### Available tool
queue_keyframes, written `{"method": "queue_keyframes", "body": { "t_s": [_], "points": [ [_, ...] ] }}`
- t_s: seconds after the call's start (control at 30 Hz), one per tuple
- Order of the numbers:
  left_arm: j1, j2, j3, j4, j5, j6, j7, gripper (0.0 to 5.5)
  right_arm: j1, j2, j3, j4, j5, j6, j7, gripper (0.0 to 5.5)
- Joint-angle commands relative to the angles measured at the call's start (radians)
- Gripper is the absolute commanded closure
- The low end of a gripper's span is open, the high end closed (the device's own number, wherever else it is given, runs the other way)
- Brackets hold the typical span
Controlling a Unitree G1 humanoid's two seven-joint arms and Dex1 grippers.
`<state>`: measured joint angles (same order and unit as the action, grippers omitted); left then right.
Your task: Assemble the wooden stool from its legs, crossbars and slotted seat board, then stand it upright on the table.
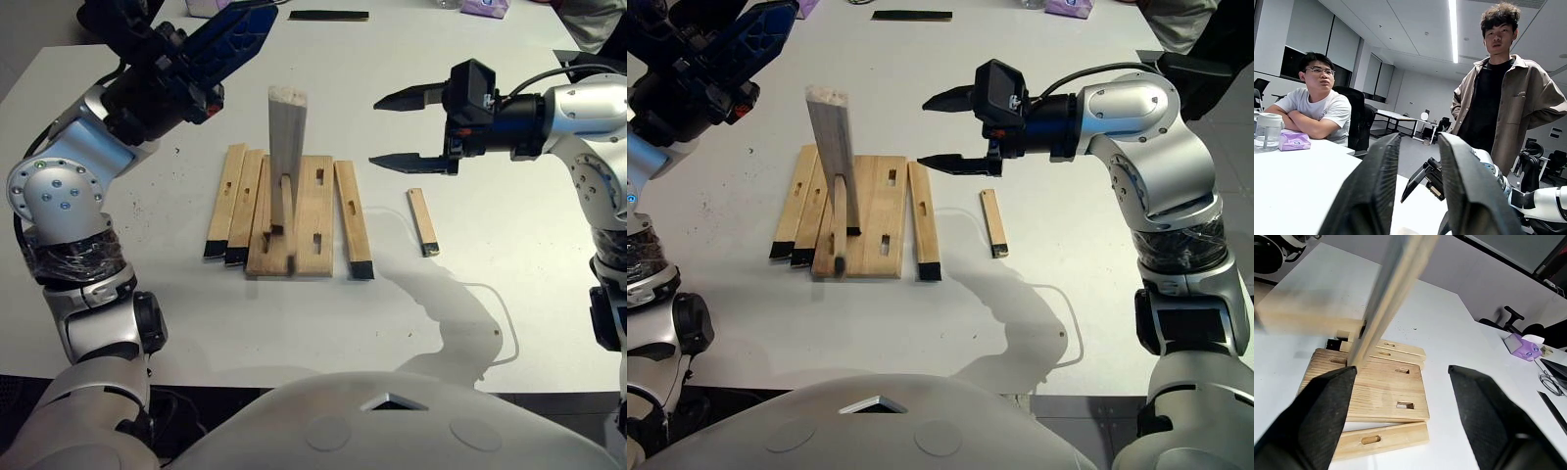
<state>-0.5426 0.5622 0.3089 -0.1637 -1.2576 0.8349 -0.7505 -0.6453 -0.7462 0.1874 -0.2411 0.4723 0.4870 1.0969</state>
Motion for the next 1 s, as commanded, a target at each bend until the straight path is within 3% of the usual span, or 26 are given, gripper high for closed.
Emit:
{"method": "queue_keyframes", "body": {
  "t_s": [0.03,0.17,0.43,0.63,0.83,1.0],
  "points": [
    [-0.006,-0.014,0.001,-0.005,0.012,-0.009,0.013,4.91,0.019,0.019,-0.009,-0.019,0.003,0.026,-0.013,2.05],
    [0.039,-0.021,-0.004,-0.03,0.018,-0.003,0.018,5.48,0.065,0.034,-0.013,-0.046,0.007,0.059,-0.045,2.05],
    [0.225,-0.069,0.025,-0.079,0.14,-0.075,0.137,5.48,0.203,0.039,0.021,0.041,-0.083,0.055,-0.099,2.05],
    [0.407,-0.202,0.16,-0.231,0.059,-0.144,0.408,5.48,0.245,-0.13,0.029,0.001,-0.035,0.088,0.144,2.05],
    [0.588,-0.291,0.181,-0.432,-0.03,-0.198,0.576,5.48,0.328,-0.316,-0.017,-0.06,0.049,0.091,0.415,2.05],
    [0.78,-0.332,0.212,-0.568,-0.048,-0.264,0.691,5.48,0.436,-0.425,-0.05,-0.166,0.095,0.134,0.475,2.05]
  ]
}}
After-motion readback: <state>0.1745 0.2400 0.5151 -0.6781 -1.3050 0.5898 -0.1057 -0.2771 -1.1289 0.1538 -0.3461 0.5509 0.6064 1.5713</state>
